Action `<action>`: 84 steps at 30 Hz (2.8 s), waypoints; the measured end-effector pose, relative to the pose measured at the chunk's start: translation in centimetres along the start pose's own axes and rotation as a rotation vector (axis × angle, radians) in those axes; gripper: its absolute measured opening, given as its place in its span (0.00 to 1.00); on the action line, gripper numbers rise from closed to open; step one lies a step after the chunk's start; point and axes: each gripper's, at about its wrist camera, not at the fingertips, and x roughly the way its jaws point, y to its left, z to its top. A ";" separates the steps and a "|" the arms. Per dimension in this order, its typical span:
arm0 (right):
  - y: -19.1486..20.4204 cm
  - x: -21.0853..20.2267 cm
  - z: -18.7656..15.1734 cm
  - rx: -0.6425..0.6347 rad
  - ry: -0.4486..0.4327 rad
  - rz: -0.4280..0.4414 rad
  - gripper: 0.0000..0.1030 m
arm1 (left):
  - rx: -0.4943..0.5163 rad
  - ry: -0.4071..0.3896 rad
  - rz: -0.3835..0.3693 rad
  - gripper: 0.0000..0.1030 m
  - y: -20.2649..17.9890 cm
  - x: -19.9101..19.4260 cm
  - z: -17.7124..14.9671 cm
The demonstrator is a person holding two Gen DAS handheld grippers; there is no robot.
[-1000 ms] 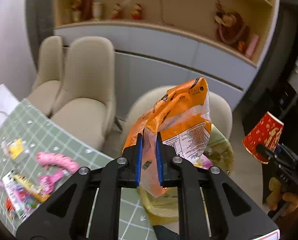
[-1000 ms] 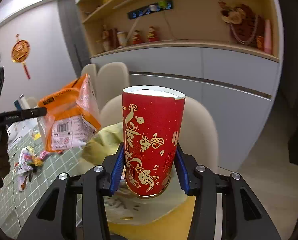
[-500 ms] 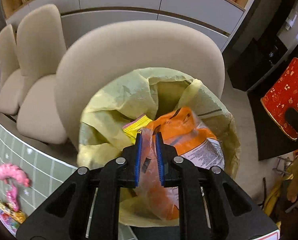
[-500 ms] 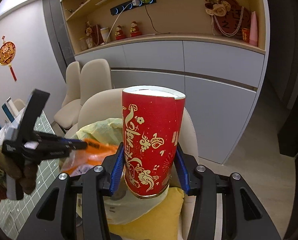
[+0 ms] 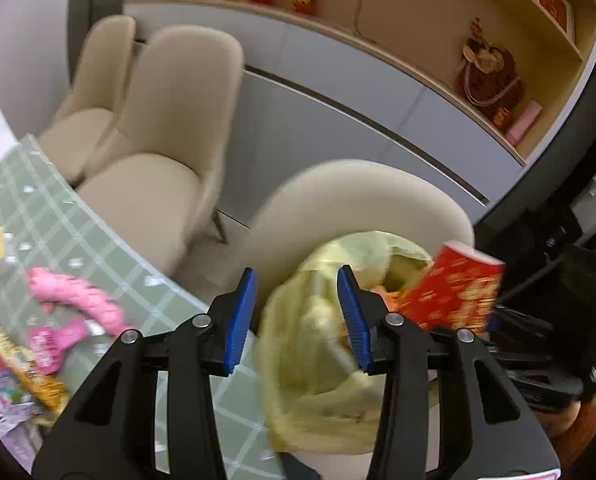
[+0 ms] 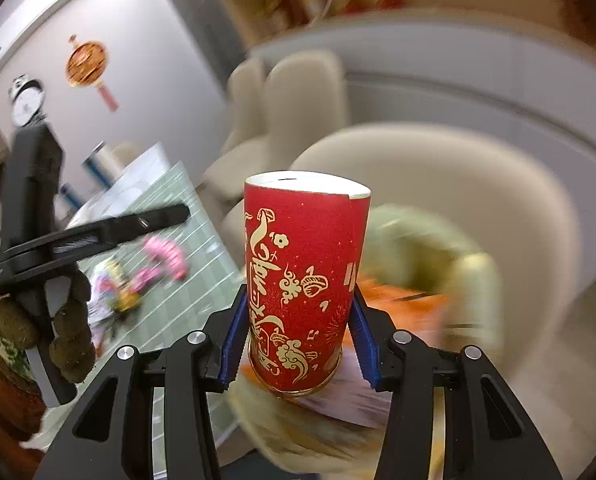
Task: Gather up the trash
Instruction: 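Open the left tool over the bin while the right tool releases the red cup, then move both tools back to the table and grasp the green milk carton with the left tool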
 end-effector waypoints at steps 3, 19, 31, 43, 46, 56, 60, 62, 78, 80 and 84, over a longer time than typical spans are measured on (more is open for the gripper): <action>0.1 3.1 -0.6 -0.065 0.112 -0.096 0.43 | 0.026 -0.028 0.060 0.39 1.5 -1.8 -1.8; -1.9 3.6 -3.3 0.017 0.136 -0.229 0.52 | -0.035 0.025 0.092 0.39 5.2 -2.8 -6.9; 1.6 -3.2 -3.8 -0.018 -0.086 -0.278 0.54 | 0.024 -0.074 0.203 0.41 2.4 -9.0 -9.4; 10.3 -4.2 -5.4 -0.134 -0.186 -0.097 0.54 | -0.021 -0.107 0.280 0.42 4.0 -14.8 -14.3; 12.7 -2.6 -5.8 -0.153 -0.171 -0.027 0.54 | -0.083 -0.103 0.302 0.42 6.3 -16.0 -15.7; 19.7 5.1 -7.6 -0.211 -0.033 0.164 0.54 | -0.360 -0.066 0.411 0.42 17.7 -18.8 -21.2; 21.6 9.2 -9.4 -0.246 0.069 0.161 0.54 | -0.455 -0.055 0.416 0.42 21.8 -18.9 -22.6; 22.6 11.1 -10.3 -0.271 0.119 0.154 0.54 | -0.459 -0.060 0.408 0.42 22.9 -18.8 -22.5; 23.8 15.3 -11.5 -0.326 0.198 0.087 0.54 | -0.483 -0.054 0.339 0.44 30.5 -11.7 -14.7; 23.8 15.4 -11.5 -0.308 0.198 0.086 0.54 | -0.503 -0.024 0.342 0.44 31.2 -10.4 -14.1; 23.4 15.4 -11.3 -0.237 0.189 0.085 0.54 | -0.537 0.026 0.302 0.35 31.8 -8.9 -13.8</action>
